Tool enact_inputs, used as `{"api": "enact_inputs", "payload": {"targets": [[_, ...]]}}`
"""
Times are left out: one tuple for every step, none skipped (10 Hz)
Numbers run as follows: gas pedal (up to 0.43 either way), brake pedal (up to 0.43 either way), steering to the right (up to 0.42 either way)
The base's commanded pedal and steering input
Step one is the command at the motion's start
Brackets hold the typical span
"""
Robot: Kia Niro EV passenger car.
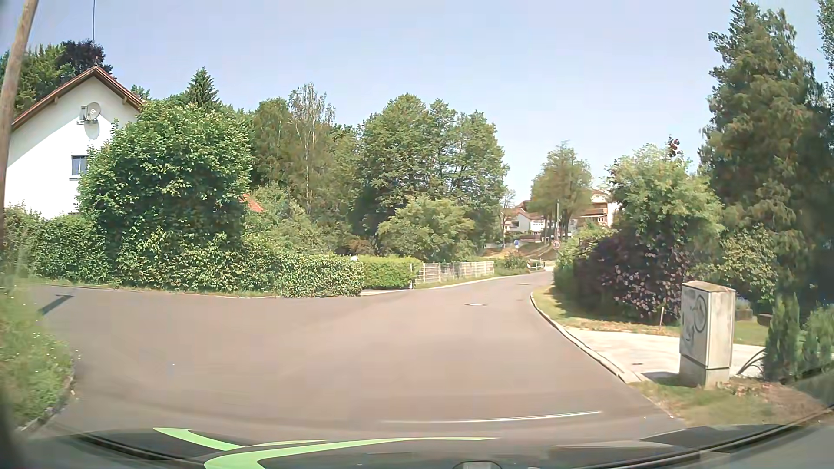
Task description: Follow the waypoints while adhering to traffic rules and regulations
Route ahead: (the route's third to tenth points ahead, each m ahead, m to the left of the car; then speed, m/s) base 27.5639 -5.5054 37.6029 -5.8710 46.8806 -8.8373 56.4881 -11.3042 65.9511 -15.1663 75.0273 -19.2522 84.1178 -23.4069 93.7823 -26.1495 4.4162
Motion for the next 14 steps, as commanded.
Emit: {"api": "enact_inputs", "payload": {"targets": [[0.000, 0.165, 0.053], [0.000, 0.165, 0.052], [0.000, 0.165, 0.048], [0.000, 0.165, 0.043], [0.000, 0.159, 0.040], [0.000, 0.159, 0.040], [0.000, 0.159, 0.039], [0.000, 0.165, 0.038], [0.000, 0.171, 0.036], [0.000, 0.177, 0.036], [0.000, 0.189, 0.036], [0.000, 0.201, 0.036], [0.000, 0.220, 0.036], [0.000, 0.232, 0.036]]}}
